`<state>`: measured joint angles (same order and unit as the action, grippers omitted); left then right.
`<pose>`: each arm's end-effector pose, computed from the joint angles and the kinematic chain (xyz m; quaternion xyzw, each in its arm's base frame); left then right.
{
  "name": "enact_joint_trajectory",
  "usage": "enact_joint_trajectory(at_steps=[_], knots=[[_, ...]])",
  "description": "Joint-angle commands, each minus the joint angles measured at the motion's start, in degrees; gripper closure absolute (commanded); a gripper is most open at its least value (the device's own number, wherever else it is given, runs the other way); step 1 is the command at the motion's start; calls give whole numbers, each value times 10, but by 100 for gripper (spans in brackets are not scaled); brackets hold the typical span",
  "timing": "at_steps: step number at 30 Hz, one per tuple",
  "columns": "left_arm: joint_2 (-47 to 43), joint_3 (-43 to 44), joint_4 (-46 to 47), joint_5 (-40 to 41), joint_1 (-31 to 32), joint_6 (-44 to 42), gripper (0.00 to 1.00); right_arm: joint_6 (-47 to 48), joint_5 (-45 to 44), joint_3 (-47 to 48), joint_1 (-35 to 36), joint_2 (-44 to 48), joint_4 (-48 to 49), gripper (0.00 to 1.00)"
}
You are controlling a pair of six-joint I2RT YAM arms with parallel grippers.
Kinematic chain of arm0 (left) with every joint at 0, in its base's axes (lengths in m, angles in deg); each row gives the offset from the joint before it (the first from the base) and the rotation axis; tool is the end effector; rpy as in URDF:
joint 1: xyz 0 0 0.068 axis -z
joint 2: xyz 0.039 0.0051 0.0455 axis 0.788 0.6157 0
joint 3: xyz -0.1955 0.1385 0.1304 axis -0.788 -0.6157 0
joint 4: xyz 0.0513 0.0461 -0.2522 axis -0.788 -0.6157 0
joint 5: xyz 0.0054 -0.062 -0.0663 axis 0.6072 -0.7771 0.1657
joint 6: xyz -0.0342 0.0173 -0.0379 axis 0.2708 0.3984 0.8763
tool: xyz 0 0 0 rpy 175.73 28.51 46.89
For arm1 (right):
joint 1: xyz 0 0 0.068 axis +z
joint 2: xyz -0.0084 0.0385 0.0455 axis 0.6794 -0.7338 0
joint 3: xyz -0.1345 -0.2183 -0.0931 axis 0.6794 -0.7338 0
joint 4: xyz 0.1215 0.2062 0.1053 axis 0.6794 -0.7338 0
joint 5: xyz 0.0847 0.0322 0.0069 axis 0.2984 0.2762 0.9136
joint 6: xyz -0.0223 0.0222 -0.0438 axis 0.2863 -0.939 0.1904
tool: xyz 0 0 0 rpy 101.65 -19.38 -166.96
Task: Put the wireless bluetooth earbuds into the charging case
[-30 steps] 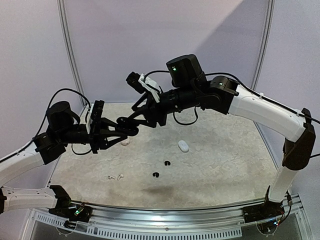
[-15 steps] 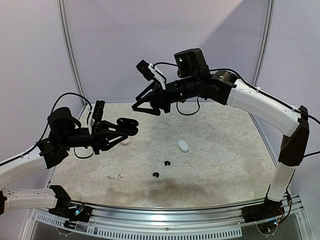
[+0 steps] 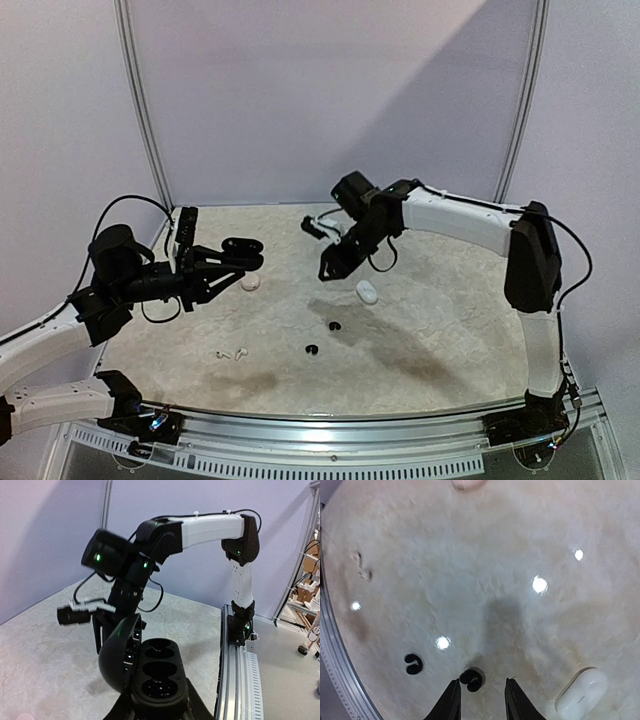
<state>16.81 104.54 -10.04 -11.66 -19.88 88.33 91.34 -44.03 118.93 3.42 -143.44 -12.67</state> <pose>0.1502 -0.1207 0.2850 0.3533 0.6277 -0.4619 0.5176 0.3153 0.3449 0.2417 -0.4341 0.8532 0.2317 0.1728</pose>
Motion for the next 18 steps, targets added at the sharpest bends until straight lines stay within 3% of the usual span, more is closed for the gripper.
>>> enact_joint_trajectory(at_steps=[1,18], knots=[[-11,-18,5,2,-9,-6,100,52,-16,-30,4,-28,-45,69],[-18,-23,-7,-4,-19,-10,100,93,8,-103,4,-64,8,74]])
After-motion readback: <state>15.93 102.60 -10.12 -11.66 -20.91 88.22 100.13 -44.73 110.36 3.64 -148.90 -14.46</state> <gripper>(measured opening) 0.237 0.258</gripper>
